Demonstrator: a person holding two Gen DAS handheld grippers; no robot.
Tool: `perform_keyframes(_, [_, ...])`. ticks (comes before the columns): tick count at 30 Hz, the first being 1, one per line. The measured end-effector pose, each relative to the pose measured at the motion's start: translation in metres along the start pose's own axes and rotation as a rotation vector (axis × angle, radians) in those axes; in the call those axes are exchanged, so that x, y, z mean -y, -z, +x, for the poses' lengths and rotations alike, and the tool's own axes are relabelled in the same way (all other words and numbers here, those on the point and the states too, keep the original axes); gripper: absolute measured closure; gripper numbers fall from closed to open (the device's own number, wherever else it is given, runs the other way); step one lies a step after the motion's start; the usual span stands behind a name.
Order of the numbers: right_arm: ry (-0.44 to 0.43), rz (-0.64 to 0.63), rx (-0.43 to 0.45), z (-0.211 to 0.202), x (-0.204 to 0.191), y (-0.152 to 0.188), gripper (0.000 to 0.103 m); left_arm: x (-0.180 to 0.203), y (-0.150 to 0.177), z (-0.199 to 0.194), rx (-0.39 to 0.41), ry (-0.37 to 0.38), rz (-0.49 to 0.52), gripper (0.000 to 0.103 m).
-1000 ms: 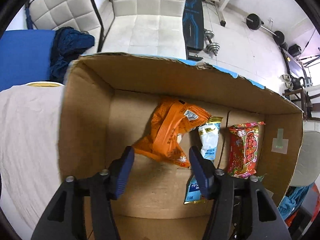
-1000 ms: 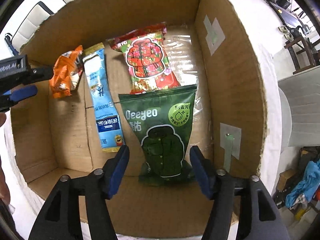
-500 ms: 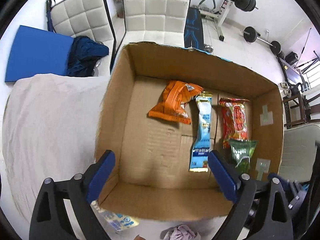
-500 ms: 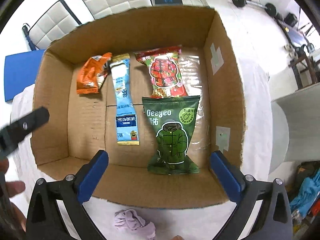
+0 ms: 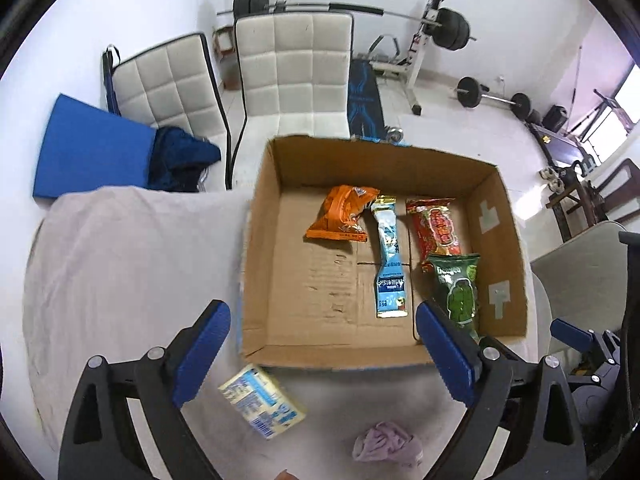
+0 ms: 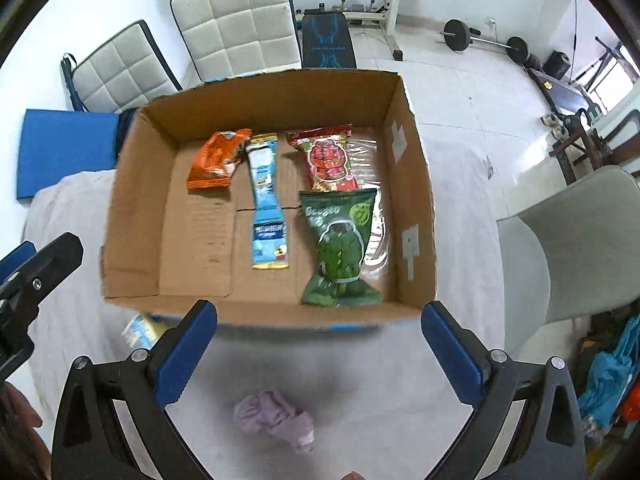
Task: Organize soft objects
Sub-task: 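Grasp the yellow milk carton with the left tool while the right tool grasps the lilac cloth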
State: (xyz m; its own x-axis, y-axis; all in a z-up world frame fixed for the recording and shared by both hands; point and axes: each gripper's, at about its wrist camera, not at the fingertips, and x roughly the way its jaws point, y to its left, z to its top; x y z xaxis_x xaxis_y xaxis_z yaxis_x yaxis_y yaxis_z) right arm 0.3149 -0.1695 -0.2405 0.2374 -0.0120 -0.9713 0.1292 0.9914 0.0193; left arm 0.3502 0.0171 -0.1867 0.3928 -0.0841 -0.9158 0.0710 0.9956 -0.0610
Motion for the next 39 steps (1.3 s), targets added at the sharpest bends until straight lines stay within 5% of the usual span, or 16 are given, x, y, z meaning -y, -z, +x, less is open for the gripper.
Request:
perform_keyframes(6, [0.003, 0.019, 0.055, -0.033, -0.01, 0.019, 0.0, -0.011, 0.012, -0.034, 0.039, -0.01, 0.045, 0.008])
perform_keyframes(16, [-0.053, 0.043, 0.044, -0.048, -0.012, 0.049, 0.0, -0.042, 0.039, -0.055, -0.005, -0.012, -0.001, 0.008])
perform_keyframes(24, [-0.038, -0.173, -0.281, 0.06, -0.03, 0.121, 0.0, -0.07, 0.108, 0.03, -0.3, -0.009, -0.118, 0.008])
perform_keyframes(29, [0.015, -0.312, -0.4, 0.123, -0.05, 0.15, 0.0, -0.082, 0.149, 0.073, -0.437, -0.027, -0.176, 0.008])
perform_keyframes(32, [0.031, -0.364, -0.422, 0.149, -0.061, 0.158, 0.02, -0.089, 0.16, 0.091, -0.485, -0.039, -0.209, 0.008])
perform_keyframes(33, [0.041, -0.374, -0.435, 0.158, -0.064, 0.16, 0.046, -0.091, 0.161, 0.097, -0.499, -0.035, -0.225, 0.008])
perform_keyframes(39, [-0.014, -0.14, -0.432, 0.154, -0.031, 0.148, 0.051, -0.102, 0.147, 0.129, -0.536, 0.037, -0.356, 0.008])
